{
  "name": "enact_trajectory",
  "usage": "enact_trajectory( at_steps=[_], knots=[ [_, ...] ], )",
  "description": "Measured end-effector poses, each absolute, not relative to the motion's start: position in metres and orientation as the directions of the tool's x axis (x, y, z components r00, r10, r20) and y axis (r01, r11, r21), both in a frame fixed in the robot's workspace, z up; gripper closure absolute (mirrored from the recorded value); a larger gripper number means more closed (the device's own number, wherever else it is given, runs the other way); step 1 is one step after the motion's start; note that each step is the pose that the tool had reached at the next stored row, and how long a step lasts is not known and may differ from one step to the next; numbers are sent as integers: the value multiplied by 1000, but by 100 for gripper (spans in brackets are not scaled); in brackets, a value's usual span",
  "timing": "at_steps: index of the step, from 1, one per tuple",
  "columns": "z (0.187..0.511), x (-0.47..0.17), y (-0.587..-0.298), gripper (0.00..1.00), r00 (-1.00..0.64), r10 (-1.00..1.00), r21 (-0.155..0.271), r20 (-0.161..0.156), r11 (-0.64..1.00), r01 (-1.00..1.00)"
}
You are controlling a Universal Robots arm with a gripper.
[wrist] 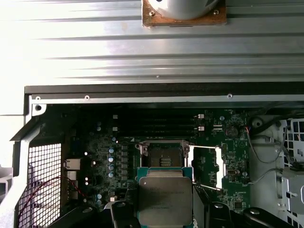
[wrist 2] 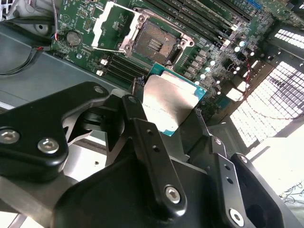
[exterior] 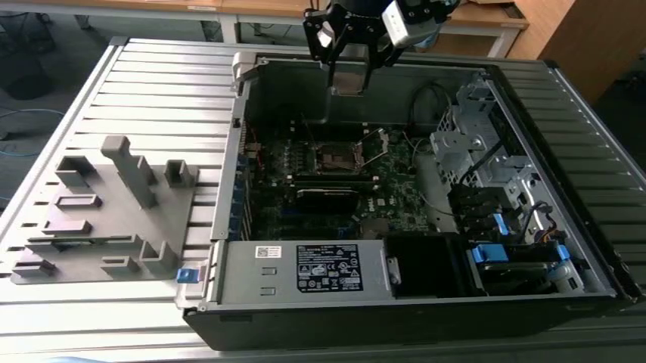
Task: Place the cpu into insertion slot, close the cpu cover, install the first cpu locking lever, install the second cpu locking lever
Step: 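Place the cpu into insertion slot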
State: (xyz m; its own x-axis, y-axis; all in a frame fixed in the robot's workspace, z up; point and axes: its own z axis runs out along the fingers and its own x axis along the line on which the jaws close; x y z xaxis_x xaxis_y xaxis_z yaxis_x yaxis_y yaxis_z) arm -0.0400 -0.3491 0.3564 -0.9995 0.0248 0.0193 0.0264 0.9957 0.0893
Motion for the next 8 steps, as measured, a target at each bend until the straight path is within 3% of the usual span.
enact_trajectory(
  at_steps=[8],
  knots=[
    [356,-40,-349,46,-1000,25,90,19,996,26]
  ],
)
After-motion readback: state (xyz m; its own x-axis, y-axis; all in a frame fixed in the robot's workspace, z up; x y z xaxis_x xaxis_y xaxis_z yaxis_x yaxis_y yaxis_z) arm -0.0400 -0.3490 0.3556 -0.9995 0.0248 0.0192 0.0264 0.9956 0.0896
